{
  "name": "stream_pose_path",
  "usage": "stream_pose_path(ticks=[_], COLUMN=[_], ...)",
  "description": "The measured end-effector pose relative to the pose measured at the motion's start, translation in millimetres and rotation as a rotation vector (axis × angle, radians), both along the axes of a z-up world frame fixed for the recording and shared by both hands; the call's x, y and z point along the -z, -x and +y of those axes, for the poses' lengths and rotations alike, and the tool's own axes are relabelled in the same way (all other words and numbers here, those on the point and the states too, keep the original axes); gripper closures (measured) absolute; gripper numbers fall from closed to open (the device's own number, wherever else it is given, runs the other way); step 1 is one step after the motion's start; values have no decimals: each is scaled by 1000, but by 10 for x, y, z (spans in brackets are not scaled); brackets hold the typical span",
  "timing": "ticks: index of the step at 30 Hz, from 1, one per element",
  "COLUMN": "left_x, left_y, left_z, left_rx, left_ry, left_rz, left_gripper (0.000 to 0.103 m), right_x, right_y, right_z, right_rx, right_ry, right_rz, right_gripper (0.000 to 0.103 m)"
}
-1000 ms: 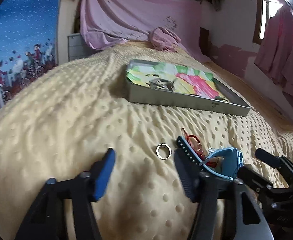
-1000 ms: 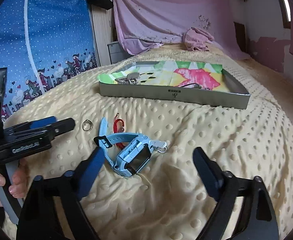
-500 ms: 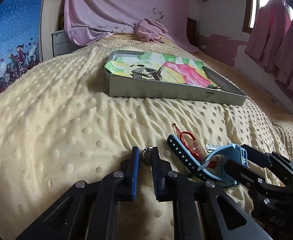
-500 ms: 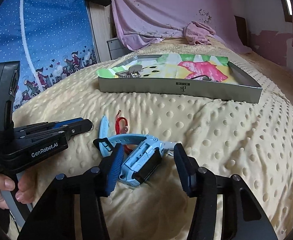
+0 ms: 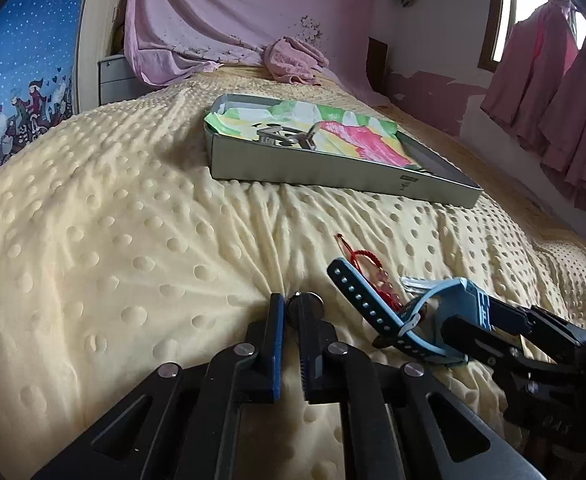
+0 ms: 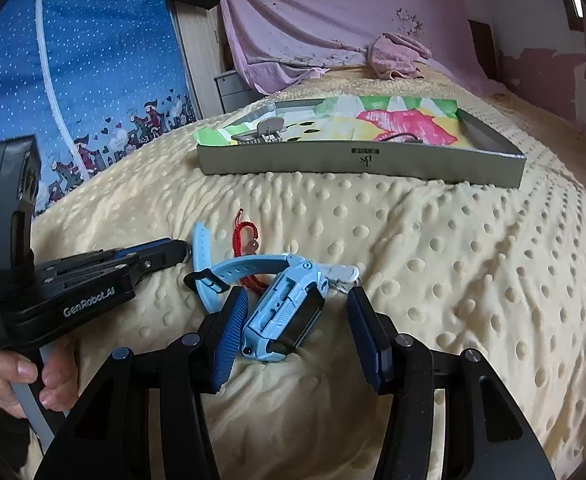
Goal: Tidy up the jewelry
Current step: 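Grasp the blue smartwatch with the right tool while the left tool approaches the silver ring, then grasp the silver ring with the left tool while the right tool holds the watch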
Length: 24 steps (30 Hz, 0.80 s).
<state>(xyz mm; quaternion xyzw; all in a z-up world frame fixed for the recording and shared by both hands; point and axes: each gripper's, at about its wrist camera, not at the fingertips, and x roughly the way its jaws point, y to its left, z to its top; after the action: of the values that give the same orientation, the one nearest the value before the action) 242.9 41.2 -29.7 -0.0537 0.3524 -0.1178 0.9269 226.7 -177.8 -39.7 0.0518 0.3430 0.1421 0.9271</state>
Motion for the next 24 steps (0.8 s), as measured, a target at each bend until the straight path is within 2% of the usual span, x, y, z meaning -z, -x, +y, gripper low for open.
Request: stream_pose_path(ticks=[2,4,7,8,16,24], left_x=[-8,-19,-20,-14,26,16], left_y=[24,60,142,174,254,315], left_z=[-1,4,10,0,9,38], left_rx=[2,2,15,19,31,26], left_ry=[0,10,38,38,68,95], left_rz=[-7,-17,-18,-17,-5,-27], left_gripper=[97,100,101,101,101,101], right_x=[11,16,10,5,36,35], right_y=[14,25,52,64,88,137], right_z=[-34,-49,-55,-54,-151,-328], right_rx=[-3,-5,-12,-12,-1,51], right_ry=[-20,-34,-44,-46,-104,-189], right_rz=[3,1,-5,-8,11,-18], right_gripper=[66,70,84,85,88,88])
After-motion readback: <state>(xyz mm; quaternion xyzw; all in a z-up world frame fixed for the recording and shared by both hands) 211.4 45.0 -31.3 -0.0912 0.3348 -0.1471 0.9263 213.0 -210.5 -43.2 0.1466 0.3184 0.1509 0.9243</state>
